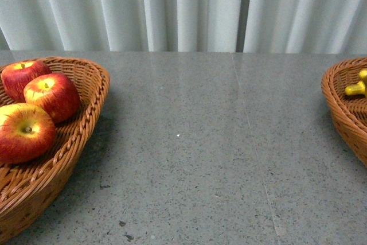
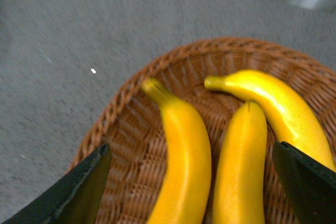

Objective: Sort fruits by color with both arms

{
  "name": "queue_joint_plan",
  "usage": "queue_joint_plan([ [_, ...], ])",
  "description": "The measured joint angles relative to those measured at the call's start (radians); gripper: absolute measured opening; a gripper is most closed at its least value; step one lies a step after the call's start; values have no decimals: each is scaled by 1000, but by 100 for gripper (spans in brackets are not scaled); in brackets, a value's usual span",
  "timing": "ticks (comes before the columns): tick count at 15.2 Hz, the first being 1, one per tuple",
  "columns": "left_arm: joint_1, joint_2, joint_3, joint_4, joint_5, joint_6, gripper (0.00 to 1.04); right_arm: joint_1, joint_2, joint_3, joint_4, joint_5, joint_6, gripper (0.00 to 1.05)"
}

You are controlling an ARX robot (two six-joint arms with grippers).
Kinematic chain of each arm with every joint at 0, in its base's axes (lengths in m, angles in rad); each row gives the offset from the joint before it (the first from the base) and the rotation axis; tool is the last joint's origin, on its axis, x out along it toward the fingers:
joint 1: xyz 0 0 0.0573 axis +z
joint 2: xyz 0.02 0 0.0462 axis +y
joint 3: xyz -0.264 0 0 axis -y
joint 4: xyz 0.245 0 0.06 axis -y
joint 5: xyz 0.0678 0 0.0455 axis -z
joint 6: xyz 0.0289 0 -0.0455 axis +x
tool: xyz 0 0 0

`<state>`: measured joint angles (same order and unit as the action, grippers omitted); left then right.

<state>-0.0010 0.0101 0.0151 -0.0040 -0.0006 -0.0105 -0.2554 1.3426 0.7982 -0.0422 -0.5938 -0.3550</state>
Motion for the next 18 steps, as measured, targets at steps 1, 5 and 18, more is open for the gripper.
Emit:
queue_joint_plan([
  [1,0,0,0,0,0,0,98,-1,-35,12,20,-48,61,100],
  [5,0,0,0,0,0,0,98,2,-186,2,151,-143,314,98],
  [18,0,0,0,0,0,0,98,97,-903,-680,369,430,358,2],
])
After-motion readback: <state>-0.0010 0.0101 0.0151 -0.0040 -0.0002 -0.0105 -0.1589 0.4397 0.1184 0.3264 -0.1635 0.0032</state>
